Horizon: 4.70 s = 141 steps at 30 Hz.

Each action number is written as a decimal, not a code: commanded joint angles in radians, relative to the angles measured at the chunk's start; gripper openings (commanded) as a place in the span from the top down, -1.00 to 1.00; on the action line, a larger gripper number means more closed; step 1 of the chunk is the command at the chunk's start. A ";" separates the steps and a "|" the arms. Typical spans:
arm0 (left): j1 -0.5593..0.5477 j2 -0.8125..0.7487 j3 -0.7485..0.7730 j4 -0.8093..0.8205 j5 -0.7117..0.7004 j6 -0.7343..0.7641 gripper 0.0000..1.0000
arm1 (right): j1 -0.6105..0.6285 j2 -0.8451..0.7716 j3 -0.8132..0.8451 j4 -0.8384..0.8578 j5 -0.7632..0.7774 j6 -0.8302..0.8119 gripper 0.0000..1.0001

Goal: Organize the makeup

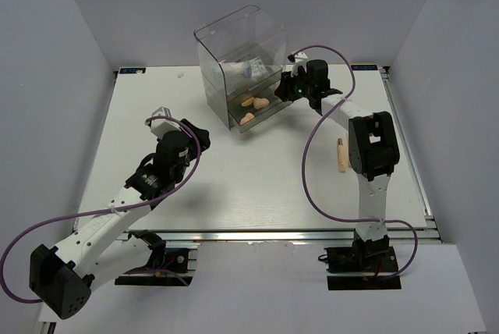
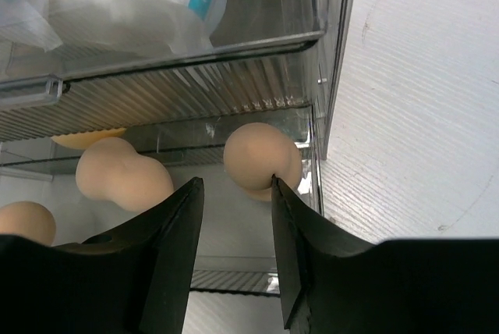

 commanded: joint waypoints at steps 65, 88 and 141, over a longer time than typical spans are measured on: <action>0.002 -0.016 0.018 -0.020 0.026 -0.012 0.06 | -0.022 -0.198 -0.062 0.097 -0.337 0.128 1.00; 0.004 0.040 0.003 0.086 0.101 0.050 -0.08 | 0.140 -0.087 -0.133 -0.025 -0.019 -0.993 1.00; -0.047 0.470 0.202 0.202 0.444 0.310 0.07 | -0.051 -0.014 -0.219 0.277 -0.394 0.759 -0.17</action>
